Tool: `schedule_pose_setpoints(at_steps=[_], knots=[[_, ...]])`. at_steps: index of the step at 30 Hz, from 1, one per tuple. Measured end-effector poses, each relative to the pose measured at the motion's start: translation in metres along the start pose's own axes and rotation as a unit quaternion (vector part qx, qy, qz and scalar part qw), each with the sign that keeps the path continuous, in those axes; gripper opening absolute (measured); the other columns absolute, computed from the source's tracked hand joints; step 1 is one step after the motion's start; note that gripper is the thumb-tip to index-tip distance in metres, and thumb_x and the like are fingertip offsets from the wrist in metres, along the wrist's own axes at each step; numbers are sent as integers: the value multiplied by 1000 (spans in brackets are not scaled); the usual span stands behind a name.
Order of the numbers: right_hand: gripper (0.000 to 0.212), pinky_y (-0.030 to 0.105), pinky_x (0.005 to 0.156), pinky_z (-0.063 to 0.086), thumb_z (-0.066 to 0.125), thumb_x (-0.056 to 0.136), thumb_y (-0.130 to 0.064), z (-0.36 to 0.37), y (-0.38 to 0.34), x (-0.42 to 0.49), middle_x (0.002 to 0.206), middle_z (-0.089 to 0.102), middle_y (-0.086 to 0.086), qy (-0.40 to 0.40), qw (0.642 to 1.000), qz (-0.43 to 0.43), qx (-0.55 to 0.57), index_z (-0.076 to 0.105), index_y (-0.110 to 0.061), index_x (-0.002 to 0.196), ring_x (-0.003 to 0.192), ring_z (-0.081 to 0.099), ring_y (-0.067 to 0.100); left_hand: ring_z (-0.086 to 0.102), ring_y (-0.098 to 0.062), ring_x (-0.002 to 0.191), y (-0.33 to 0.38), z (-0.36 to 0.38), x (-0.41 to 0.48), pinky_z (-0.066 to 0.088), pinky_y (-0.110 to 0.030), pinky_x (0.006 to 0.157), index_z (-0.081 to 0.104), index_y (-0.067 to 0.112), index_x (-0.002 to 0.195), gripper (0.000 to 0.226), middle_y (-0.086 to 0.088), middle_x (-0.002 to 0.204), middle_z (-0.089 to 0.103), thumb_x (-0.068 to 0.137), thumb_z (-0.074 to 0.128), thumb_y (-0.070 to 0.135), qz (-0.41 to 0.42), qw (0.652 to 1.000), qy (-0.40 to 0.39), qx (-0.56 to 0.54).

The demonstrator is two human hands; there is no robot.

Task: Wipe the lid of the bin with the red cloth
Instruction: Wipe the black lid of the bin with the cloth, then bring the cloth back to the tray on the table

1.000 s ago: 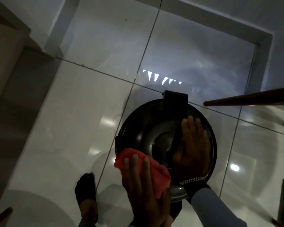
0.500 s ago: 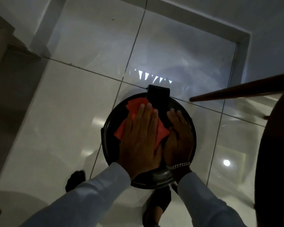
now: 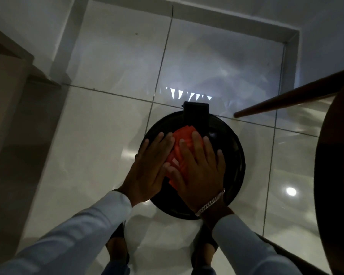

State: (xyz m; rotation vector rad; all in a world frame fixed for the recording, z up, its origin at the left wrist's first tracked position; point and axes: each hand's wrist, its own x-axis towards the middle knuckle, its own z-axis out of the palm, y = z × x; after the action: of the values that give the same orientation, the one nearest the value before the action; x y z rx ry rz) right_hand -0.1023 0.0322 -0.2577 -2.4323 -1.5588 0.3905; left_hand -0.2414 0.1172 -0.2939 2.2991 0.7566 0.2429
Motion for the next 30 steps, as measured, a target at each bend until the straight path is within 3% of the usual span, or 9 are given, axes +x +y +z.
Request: schedule_pose_setpoints(at_steps=[7,12,16,18,21,23,24,27,30], knots=[[44,50,103,34,50,89,-46,15,10,-8,149,45,0,57,997,-49,-16,52,-32,130,139,37,27,22,-21,150,-3,17,3,18,-47,122,21,17,150,51,-6,157,30,101,20,33,-6,995,100,9],[63,51,89,43,74,71,-32,0,47,-56,147,44,-1,39,990,-130,-39,48,-29,128,128,40,29,20,-22,150,-4,16,3,17,-45,122,26,14,150,53,-6,158,30,98,28,25,-1,996,80,30],[70,47,65,52,81,60,-12,-34,57,-61,133,60,12,3,999,-39,-34,53,-23,123,106,52,36,16,-24,151,7,4,1,20,-50,122,26,11,150,55,-6,161,24,97,35,22,-26,997,21,68],[58,52,75,53,77,71,-13,-55,39,-54,136,58,10,-21,997,70,1,59,-24,125,107,57,40,15,-26,151,23,-12,3,23,-53,120,24,9,150,54,-7,161,21,99,37,19,-38,996,-8,82],[34,46,95,51,64,88,-24,-100,-1,-55,131,62,4,30,980,129,146,65,-19,121,121,58,27,20,-19,150,76,-55,5,24,-41,122,18,23,150,57,-2,160,23,101,47,20,-151,979,-22,-136],[39,43,94,55,80,75,-15,-139,-28,-60,121,69,8,81,970,121,195,70,-12,113,115,63,22,33,-12,144,132,-91,1,30,-27,118,26,39,146,61,5,155,37,93,55,48,-236,915,-30,-326],[44,44,92,56,85,68,-9,-164,-35,-65,117,70,11,101,963,128,216,71,-10,109,112,65,25,40,-10,140,165,-109,0,35,-30,116,34,46,141,65,7,151,43,83,57,65,-251,880,-53,-401],[32,43,93,54,73,82,-15,-230,-44,-72,119,70,9,190,891,192,365,69,-18,114,112,66,20,56,-13,127,239,-130,-1,48,-42,106,48,43,134,79,7,138,59,64,73,70,-254,801,-124,-528],[28,47,100,49,59,87,-31,-288,-15,-82,118,70,1,253,722,331,553,67,-30,114,113,63,17,65,-12,112,299,-131,22,51,-25,89,61,35,118,60,9,115,72,62,80,31,-258,845,-44,-466]])
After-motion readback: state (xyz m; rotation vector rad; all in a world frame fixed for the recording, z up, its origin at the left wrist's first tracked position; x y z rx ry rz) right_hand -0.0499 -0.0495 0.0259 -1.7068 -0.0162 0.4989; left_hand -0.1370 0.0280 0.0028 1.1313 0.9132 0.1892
